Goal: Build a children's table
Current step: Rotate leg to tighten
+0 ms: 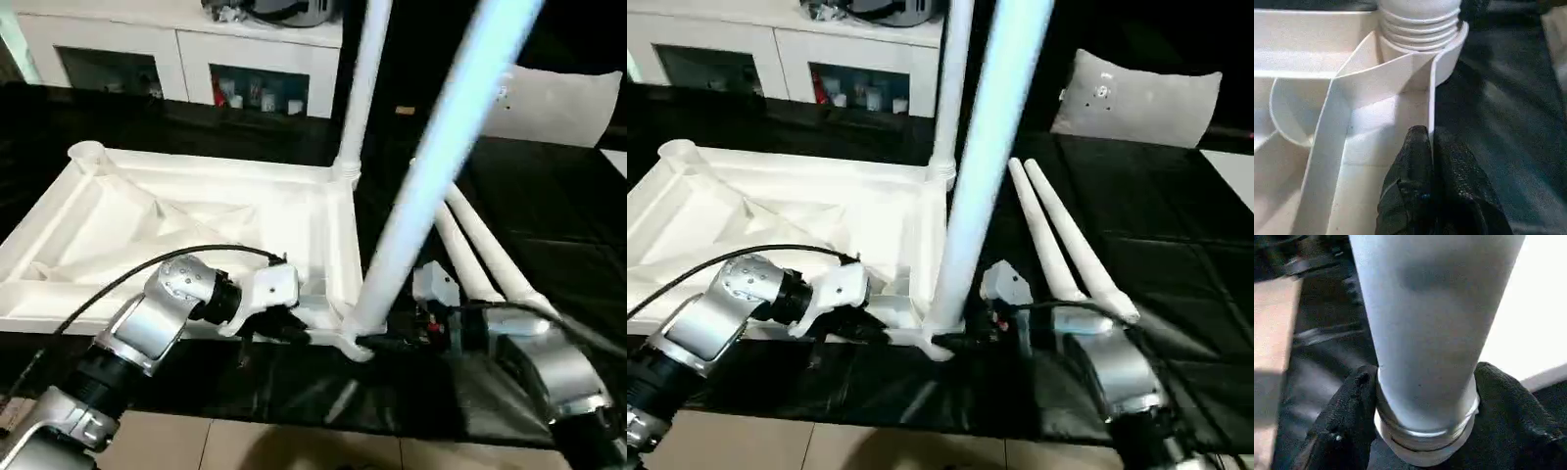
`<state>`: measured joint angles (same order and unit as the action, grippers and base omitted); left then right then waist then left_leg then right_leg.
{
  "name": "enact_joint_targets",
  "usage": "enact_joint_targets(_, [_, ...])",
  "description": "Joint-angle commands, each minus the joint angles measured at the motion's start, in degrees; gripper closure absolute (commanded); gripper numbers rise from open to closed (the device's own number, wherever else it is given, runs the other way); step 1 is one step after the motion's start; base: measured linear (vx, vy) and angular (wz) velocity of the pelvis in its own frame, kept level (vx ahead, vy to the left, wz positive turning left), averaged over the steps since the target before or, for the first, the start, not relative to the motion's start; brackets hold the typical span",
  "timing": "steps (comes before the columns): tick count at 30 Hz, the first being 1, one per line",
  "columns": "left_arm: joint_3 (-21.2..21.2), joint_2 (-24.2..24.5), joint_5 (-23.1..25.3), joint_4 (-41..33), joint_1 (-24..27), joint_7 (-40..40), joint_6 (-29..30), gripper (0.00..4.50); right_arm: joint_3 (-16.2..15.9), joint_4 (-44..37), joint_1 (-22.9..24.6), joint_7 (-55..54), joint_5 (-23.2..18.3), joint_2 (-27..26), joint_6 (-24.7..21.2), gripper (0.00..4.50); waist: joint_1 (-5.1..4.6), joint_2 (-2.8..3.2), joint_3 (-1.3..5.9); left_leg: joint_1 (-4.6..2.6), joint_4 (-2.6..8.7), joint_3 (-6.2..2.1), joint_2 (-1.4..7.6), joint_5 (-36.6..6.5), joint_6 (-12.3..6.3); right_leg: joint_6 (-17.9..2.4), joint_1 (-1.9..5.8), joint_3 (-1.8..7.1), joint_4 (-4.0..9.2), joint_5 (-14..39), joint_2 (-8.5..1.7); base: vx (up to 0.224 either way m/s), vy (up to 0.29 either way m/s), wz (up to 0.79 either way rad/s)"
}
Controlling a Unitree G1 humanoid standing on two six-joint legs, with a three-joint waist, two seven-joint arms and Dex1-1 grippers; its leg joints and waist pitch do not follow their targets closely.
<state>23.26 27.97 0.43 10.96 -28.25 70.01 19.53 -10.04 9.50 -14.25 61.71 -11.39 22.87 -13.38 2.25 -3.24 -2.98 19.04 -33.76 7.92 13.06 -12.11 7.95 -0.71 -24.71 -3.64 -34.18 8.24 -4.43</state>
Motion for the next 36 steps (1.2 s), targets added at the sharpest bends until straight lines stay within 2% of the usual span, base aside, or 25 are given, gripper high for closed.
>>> enact_joint_targets(1, [-0.18,-5.42,-0.33,-1.43,-0.18,-6.46,4.7,4.5,-1.93,-0.12,0.56,-7.32,0.91,-5.0,-3.75,1.84,-0.09,0.52,2.76,1.07,4.28,1.65,-1.03,-14.01,-1.65,-6.77,3.62,1.45,4.73,27.54,-1.62,0.0,0.0,0.0])
enact_joint_targets(3, [-1.62,-8.4,-0.46,-0.6,-0.72,-10.62,7.78,4.5,-1.06,0.44,0.03,-12.36,0.78,-8.65,-5.8,1.84,-0.95,0.32,2.62,1.39,4.19,1.26,-1.4,-16.33,-0.9,-3.55,3.54,0.74,5.67,34.26,-1.65,-0.027,0.007,-0.05])
enact_joint_targets(5, [-2.6,-10.46,-0.12,0.17,-1.27,-13.85,9.66,4.5,-0.01,1.11,-0.69,-16.77,0.7,-11.59,-7.22,1.84,-1.43,0.39,2.58,1.2,3.98,1.15,-1.66,-17.67,-0.99,-1.65,3.21,0.37,6.38,37.03,-1.59,-0.027,0.007,-0.05])
enact_joint_targets(7, [-5.07,-15.16,1.86,2.63,-3.26,-23.01,12.97,4.5,2.66,2.9,-2.57,-27.21,1.38,-18.13,-10.43,1.84,-2.16,0.33,2.5,1.26,3.99,1.09,-1.75,-18.3,-1.31,-1.38,3.04,0.12,6.73,37.1,-1.41,0.0,0.0,0.0])
enact_joint_targets(8, [-5.24,-15.46,1.97,2.81,-3.4,-23.59,13.13,4.5,2.77,3.07,-2.71,-27.78,1.46,-18.48,-10.54,1.84,-2.57,0.45,2.68,1.24,3.89,0.94,-1.83,-18.54,-1.11,-1.25,3.03,-0.4,7.02,37.37,-1.45,0.0,0.0,0.0])
enact_joint_targets(9, [-6.6,-17.78,2.94,4.3,-4.73,-28.14,14.1,4.5,3.53,4.58,-3.79,-31.96,2.44,-20.83,-11.3,1.84,-2.75,0.53,2.71,1.34,4.04,0.75,-1.82,-18.76,-1.21,-0.57,3.35,-0.76,7.24,37.16,-1.44,0.0,0.0,0.0])
enact_joint_targets(10, [-6.6,-17.78,2.94,4.3,-4.73,-28.14,14.1,4.5,3.53,4.58,-3.79,-31.96,2.44,-20.83,-11.3,1.84,-2.91,0.6,2.66,1.37,4.11,0.77,-1.77,-18.96,-1.38,-0.61,3.26,-0.76,7.33,36.61,-1.42,0.0,0.0,0.0])
enact_joint_targets(11, [-7.11,-18.66,3.39,4.82,-5.25,-29.85,14.43,4.5,3.89,5.14,-4.19,-33.59,2.89,-21.72,-11.67,1.84,-2.95,0.67,2.74,1.01,4.11,0.79,-1.68,-19.6,-1.94,-0.87,3.09,-0.81,7.6,35.53,-1.45,0.0,0.0,0.0])
enact_joint_targets(13, [-8.26,-21.55,4.34,6.2,-6.76,-34.43,14.52,4.5,5.68,7.56,-5.57,-39.13,3.66,-24.39,-11.96,1.84,-3.08,0.54,2.68,1.22,4.35,0.84,-1.54,-19.13,-2.62,-1.88,3.07,-0.6,7.43,33.24,-1.51,0.0,0.0,0.0])
enact_joint_targets(14, [-8.46,-23.2,4.67,6.58,-7.36,-36.29,14.16,4.5,6.24,8.48,-5.98,-41.11,3.94,-25.36,-11.54,1.84,-3.17,0.52,2.74,1.0,4.28,0.92,-1.59,-19.55,-2.62,-2.23,2.86,-0.61,7.52,32.8,-1.46,0.0,0.0,0.0])
enact_joint_targets(15, [-8.18,-24.39,4.58,6.51,-7.52,-36.77,13.67,4.5,6.39,8.79,-6.04,-42.06,4.21,-25.77,-10.78,1.5,-3.17,0.48,2.83,1.15,4.27,0.97,-1.59,-19.14,-2.85,-2.58,2.95,-0.42,7.33,31.47,-1.49,0.0,0.0,0.0])
enact_joint_targets(17, [-7.29,-25.04,4.29,6.05,-7.25,-35.86,13.24,4.5,6.79,8.83,-5.94,-42.84,4.29,-26.06,-9.81,1.15,-2.94,0.5,2.87,1.32,4.48,1.04,-1.41,-18.12,-3.34,-3.42,3.05,-0.05,7.02,29.16,-1.68,0.0,0.0,0.0])
enact_joint_targets(18, [-5.59,-24.84,4.93,5.53,-6.61,-34.66,12.24,4.5,7.93,8.45,-5.85,-44.04,4.75,-26.8,-9.02,1.15,-2.92,0.68,2.88,1.65,4.65,1.0,-1.31,-17.31,-3.47,-4.12,3.28,0.22,6.56,26.94,-1.72,0.0,0.0,0.0])
enact_joint_targets(19, [-5.52,-24.81,4.99,5.53,-6.59,-34.66,12.2,4.5,7.95,8.43,-5.85,-44.11,4.78,-26.82,-8.97,1.04,-2.94,0.63,2.89,1.78,4.72,1.07,-1.26,-17.02,-3.53,-4.42,3.26,0.35,6.48,26.0,-1.7,0.0,0.0,0.0])
enact_joint_targets(21, [-4.25,-23.8,5.91,5.77,-6.18,-34.33,10.86,4.5,8.2,8.06,-5.8,-45.18,5.42,-26.7,-7.95,0.79,-2.79,0.86,2.99,1.68,4.68,1.2,-1.16,-15.56,-3.28,-6.14,3.32,0.79,5.83,21.92,-1.71,0.0,0.0,0.0])
enact_joint_targets(24, [-3.79,-22.83,6.16,6.1,-6.14,-33.6,9.31,4.5,8.32,7.8,-5.68,-45.73,6.15,-26.01,-6.68,0.45,-2.66,0.72,3.13,1.67,4.56,1.47,-1.11,-14.72,-3.53,-7.38,3.34,1.03,5.52,20.46,-1.68,0.0,0.0,0.0])
enact_joint_targets(26, [-3.83,-21.77,6.69,7.02,-6.38,-33.14,7.68,4.5,8.95,6.99,-5.24,-45.33,6.02,-25.25,-5.29,0.33,-2.5,0.72,3.14,1.62,4.52,1.53,-1.13,-14.64,-3.48,-7.26,3.27,1.04,5.63,21.24,-1.73,0.0,0.0,0.0])
enact_joint_targets(28, [-3.79,-20.88,7.15,7.73,-6.64,-32.67,6.13,4.5,9.64,5.96,-4.71,-44.75,5.49,-24.76,-4.72,0.12,-2.12,0.59,3.29,1.78,4.49,1.67,-1.21,-12.42,-3.67,-7.17,3.42,1.18,5.43,20.08,-1.72,0.0,0.0,0.0])
enact_joint_targets(32, [-4.99,-19.98,6.83,9.25,-7.06,-32.56,3.15,4.5,11.37,2.62,-3.16,-44.45,4.43,-23.93,-3.5,0.05,-1.61,0.42,3.39,2.1,4.22,1.81,-1.41,-9.29,-3.82,-7.23,3.6,1.41,4.89,17.24,-1.58,0.0,0.0,0.0])
enact_joint_targets(33, [-7.06,-20.3,4.39,8.93,-6.81,-31.94,2.91,4.07,11.94,0.02,-1.99,-43.08,3.21,-23.07,-2.92,0.0,-1.66,0.52,3.61,2.29,4.16,1.8,-1.38,-7.6,-3.95,-8.06,3.9,1.47,4.38,14.78,-1.63,0.0,0.0,0.0])
enact_joint_targets(35, [-8.4,-20.63,2.55,7.88,-6.35,-31.27,2.76,4.07,12.08,-1.86,-1.16,-41.95,2.63,-22.23,-2.41,0.0,-1.42,0.42,3.5,2.31,4.03,1.96,-1.35,-6.26,-4.53,-9.04,3.83,1.55,4.22,12.75,-1.6,0.0,0.0,0.0])
enact_joint_targets(36, [-8.73,-20.71,1.9,7.38,-6.13,-30.94,2.86,3.9,12.12,-2.58,-0.85,-41.38,2.3,-21.92,-2.24,0.0,-1.21,0.7,3.52,2.21,4.02,2.01,-1.28,-6.01,-4.73,-9.76,3.84,1.59,4.19,12.3,-1.68,0.0,0.0,0.0])
